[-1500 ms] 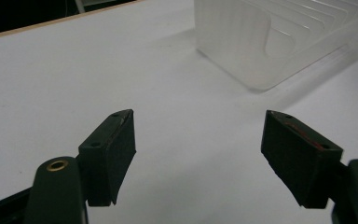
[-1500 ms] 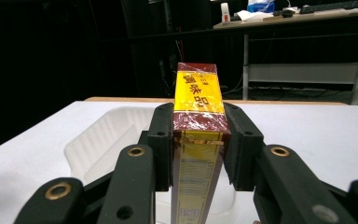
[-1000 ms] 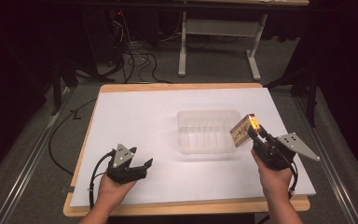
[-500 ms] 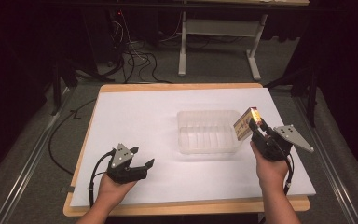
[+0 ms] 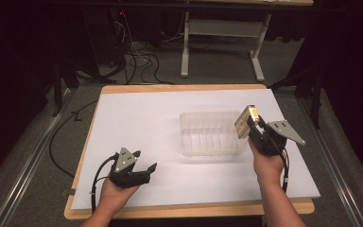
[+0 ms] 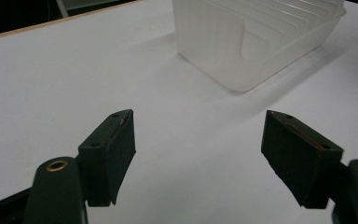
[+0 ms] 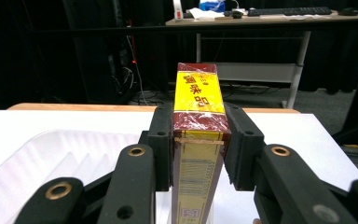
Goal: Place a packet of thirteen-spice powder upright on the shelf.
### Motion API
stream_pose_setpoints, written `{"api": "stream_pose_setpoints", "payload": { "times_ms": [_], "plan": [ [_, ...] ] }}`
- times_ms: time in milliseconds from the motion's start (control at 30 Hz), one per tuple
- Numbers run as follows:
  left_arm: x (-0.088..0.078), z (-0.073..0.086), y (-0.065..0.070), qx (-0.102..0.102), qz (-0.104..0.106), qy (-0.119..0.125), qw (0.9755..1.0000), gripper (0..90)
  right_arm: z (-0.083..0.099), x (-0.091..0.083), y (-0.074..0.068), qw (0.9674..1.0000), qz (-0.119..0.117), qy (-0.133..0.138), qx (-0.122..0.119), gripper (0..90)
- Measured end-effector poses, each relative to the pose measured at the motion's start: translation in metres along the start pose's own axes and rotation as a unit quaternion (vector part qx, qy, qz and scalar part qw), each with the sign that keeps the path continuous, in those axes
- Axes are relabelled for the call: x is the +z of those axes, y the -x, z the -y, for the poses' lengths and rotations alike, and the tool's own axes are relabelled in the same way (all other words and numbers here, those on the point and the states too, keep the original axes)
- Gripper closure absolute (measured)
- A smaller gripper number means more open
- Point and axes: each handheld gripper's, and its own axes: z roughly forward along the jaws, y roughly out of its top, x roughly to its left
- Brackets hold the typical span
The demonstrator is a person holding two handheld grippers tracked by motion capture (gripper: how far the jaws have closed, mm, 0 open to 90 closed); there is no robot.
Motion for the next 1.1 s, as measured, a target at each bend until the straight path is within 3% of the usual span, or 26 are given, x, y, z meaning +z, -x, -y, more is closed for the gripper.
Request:
{"api": "stream_pose_setpoints", "payload": {
  "times_ms": [200,467,967,1100],
  "plan": [
    [-0.007,0.002,0.000,0.006,-0.004,0.005,1.0000,26.5,0.009,0.021,-0.007,0.9995,0.027,-0.014,-0.009,68.4],
    [-0.015,0.006,-0.001,0.005,-0.010,0.007,0.9999,26.5,0.022,0.037,-0.008,0.9984,0.044,-0.036,-0.007,68.2],
    [-0.016,0.007,-0.003,0.000,-0.017,0.007,0.9998,26.5,0.035,0.047,-0.006,0.9973,0.037,-0.062,-0.014,67.0],
    [-0.013,0.007,-0.003,0.002,-0.015,0.002,0.9999,26.5,0.034,0.046,-0.005,0.9976,0.027,-0.060,-0.019,61.3]
  ]
}}
